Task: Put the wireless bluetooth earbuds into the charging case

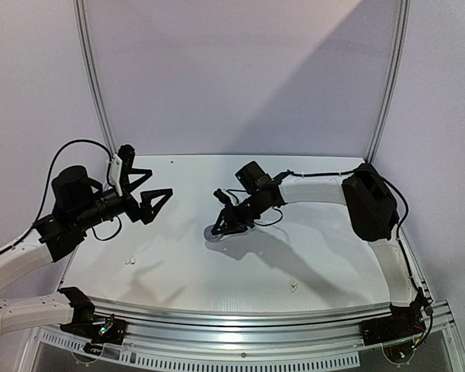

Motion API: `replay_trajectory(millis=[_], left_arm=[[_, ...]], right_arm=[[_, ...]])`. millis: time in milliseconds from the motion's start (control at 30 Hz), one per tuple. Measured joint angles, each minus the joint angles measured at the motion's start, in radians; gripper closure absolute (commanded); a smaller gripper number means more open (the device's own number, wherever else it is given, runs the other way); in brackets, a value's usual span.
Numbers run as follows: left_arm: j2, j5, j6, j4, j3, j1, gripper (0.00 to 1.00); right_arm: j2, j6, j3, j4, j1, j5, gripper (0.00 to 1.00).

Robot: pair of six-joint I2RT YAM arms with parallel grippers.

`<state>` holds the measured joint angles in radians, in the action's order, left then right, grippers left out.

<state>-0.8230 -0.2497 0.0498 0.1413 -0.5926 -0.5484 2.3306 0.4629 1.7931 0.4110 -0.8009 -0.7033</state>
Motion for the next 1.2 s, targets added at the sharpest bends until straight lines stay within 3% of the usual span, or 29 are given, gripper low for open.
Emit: replay_trajectory(millis=[133, 600, 867, 967, 1033, 1100, 1200], left_arm=[[0.000, -0.012, -0.001, -0.003, 0.000, 0.000, 0.01], [0.000, -0.035, 0.003, 0.003, 0.000, 0.001, 0.01], [0.000, -0.045, 0.004, 0.004, 0.001, 0.001, 0.01], [0.000, -0.053, 0.005, 0.008, 0.001, 0.002, 0.01], [0.000, -0.055, 0.006, 0.013, 0.001, 0.002, 0.01], [0.001, -0.056, 0.007, 0.015, 0.001, 0.002, 0.01], [0.005, -0.058, 0.008, 0.019, 0.002, 0.003, 0.01]], right_arm=[[0.038, 0.055, 0.014, 0.001, 0.000, -0.051, 0.93], [0.080, 0.148, 0.021, 0.026, 0.000, -0.063, 0.52], [0.081, 0.165, 0.036, 0.060, 0.001, -0.029, 0.46], [0.081, 0.169, 0.044, 0.070, 0.001, -0.021, 0.28], [0.074, 0.163, 0.052, 0.078, 0.001, -0.006, 0.21], [0.060, 0.160, 0.053, 0.095, 0.000, 0.035, 0.03], [0.036, 0.135, 0.056, 0.112, 0.002, 0.089, 0.01]])
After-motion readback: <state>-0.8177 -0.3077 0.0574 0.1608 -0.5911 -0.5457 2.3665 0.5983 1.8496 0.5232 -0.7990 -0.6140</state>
